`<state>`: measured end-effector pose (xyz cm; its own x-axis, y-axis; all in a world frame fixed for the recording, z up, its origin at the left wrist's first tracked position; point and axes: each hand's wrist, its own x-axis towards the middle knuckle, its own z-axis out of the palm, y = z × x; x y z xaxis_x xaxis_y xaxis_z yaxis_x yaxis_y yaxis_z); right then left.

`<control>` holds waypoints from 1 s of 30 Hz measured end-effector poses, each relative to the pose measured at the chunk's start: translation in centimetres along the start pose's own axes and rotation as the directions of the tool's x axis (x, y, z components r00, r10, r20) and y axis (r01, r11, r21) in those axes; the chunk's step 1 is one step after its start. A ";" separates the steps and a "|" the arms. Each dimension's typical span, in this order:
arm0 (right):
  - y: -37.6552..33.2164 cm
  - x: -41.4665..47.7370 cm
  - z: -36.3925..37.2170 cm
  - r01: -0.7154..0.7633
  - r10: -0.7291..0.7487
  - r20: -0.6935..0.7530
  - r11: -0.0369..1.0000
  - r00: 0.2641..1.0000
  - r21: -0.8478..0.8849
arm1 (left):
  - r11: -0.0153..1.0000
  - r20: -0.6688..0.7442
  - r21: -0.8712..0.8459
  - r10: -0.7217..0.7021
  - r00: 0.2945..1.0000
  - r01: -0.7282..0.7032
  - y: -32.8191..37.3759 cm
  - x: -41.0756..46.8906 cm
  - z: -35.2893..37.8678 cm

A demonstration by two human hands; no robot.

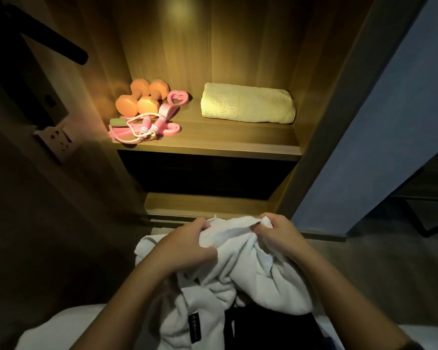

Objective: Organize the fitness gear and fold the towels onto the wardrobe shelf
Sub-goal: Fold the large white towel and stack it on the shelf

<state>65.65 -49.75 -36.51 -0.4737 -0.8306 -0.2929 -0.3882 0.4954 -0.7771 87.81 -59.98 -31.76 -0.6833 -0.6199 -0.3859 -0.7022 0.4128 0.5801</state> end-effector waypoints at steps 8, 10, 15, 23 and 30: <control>-2.5 -1.6 -1.5 0.253 -0.266 -0.057 0.953 0.962 -0.169 | 0.951 -0.282 -0.024 0.290 0.914 -0.309 -0.6 -0.3 1.1; -3.7 -2.1 -1.8 0.312 -0.345 -0.105 0.918 0.933 -0.245 | 0.949 -0.279 -0.004 0.301 0.912 -0.315 0.0 0.1 0.6; -5.3 -3.0 -2.8 0.409 -0.504 -0.130 0.804 0.854 -0.431 | 0.902 -0.228 0.122 0.431 0.873 -0.413 2.4 0.8 -1.3; -5.0 -3.1 -2.3 0.541 -0.631 -0.058 0.705 0.773 -0.460 | 0.893 -0.106 0.083 0.449 0.887 -0.442 2.5 1.6 -1.3; -2.7 -1.7 -0.2 0.486 -0.485 0.110 0.780 0.867 -0.394 | 0.867 -0.425 -0.349 0.191 0.885 -0.355 -2.5 0.4 1.6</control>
<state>67.33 -49.59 -33.75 -0.1354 -0.9889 0.0617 -0.8445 0.0826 -0.5291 88.98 -60.22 -34.52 -0.6539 -0.7529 0.0739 -0.2965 0.3450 0.8905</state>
